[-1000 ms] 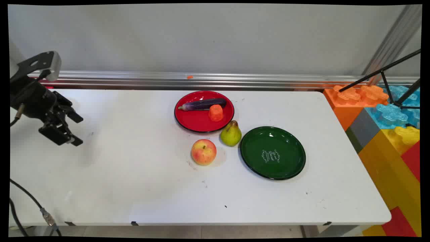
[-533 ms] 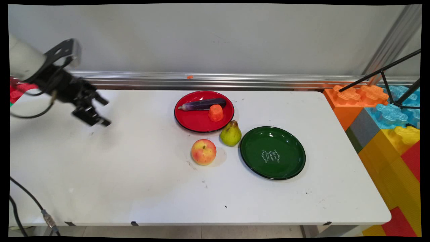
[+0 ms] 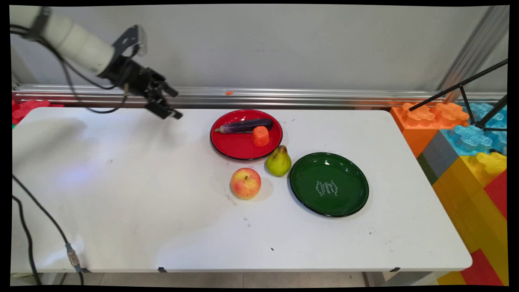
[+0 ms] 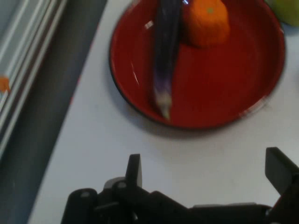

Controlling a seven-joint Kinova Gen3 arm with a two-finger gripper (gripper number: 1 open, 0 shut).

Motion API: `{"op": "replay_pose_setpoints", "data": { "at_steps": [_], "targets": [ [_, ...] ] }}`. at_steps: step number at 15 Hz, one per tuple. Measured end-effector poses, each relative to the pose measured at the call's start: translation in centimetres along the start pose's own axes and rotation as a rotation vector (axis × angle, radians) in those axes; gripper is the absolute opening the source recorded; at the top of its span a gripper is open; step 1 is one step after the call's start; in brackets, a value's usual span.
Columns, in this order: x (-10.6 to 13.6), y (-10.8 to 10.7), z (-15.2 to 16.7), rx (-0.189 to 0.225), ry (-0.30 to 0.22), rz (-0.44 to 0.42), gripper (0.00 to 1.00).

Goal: Pick up the eggplant from the red plate

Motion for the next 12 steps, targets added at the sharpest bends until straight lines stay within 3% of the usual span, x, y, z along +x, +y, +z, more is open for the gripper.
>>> {"op": "replay_pose_setpoints", "data": {
  "at_steps": [6,12],
  "targets": [
    [2.5,-4.7,6.7,-0.064,0.068,0.077,1.0],
    [3.3,-6.8,11.8,-0.127,0.094,0.144,1.0]
  ]
}}
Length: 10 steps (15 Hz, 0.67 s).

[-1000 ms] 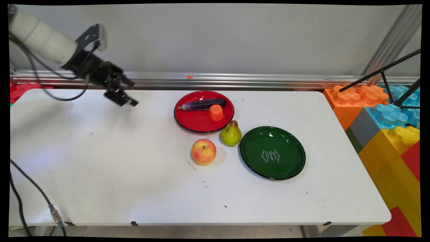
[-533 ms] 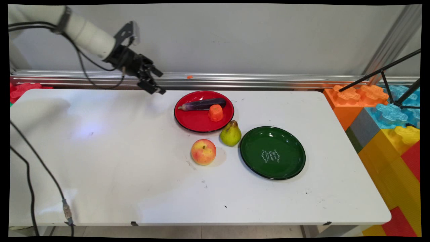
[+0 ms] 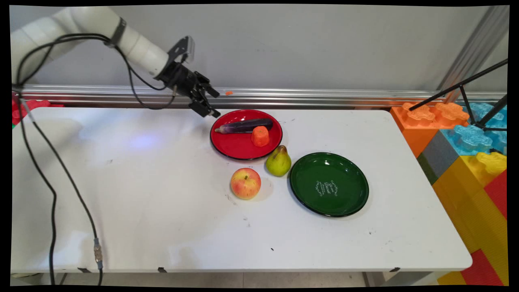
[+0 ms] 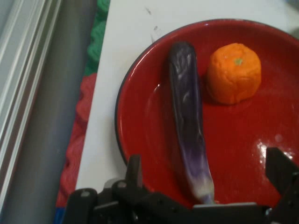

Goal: Pick up the eggplant from the red plate

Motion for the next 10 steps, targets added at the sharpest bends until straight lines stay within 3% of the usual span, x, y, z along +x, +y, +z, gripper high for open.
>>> {"op": "replay_pose_setpoints", "data": {
  "at_steps": [10],
  "targets": [
    [-1.3,-1.9,6.8,-0.066,-0.003,0.035,1.0]
  ]
}}
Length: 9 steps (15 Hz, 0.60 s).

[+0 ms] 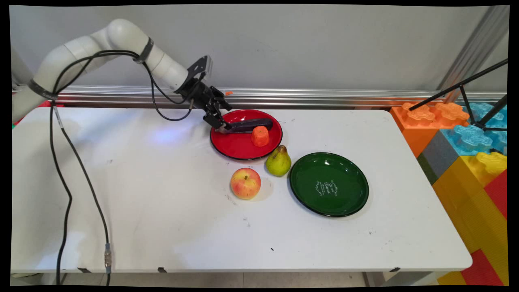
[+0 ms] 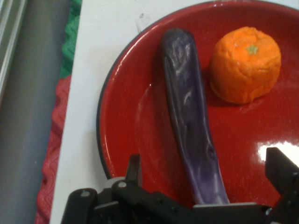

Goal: Pick up the eggplant from the red plate

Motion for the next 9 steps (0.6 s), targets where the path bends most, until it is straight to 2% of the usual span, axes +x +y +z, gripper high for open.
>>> {"op": "replay_pose_setpoints", "data": {
  "at_steps": [9],
  "targets": [
    [-0.9,-0.5,2.6,-0.019,-0.014,0.003,1.0]
  ]
}}
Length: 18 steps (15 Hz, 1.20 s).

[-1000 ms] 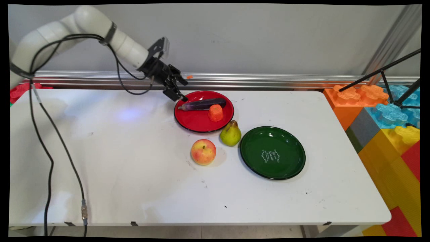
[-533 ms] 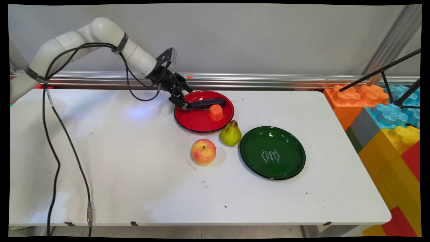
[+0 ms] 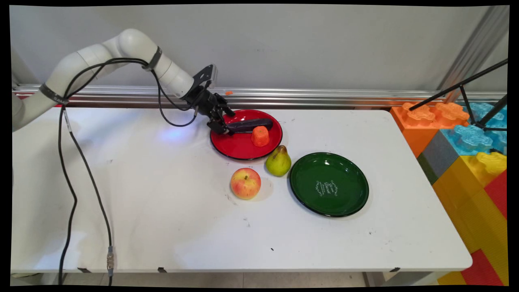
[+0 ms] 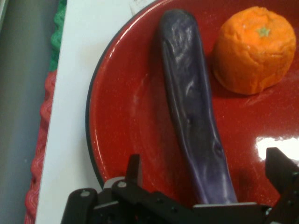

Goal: Pick up the eggplant from the red plate, then place the picked object on the table

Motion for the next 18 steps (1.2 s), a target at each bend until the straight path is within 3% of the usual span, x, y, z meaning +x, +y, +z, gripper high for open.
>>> {"op": "replay_pose_setpoints", "data": {
  "at_steps": [4,5,14,18],
  "targets": [
    [-0.1,-0.1,0.5,0.0,-0.003,0.003,1.0],
    [-0.1,-0.2,0.6,0.0,-0.004,0.005,0.0],
    [0.6,-0.2,0.5,0.011,-0.003,0.009,0.0],
    [2.3,0.3,-1.3,0.031,0.02,-0.005,0.0]
  ]
}}
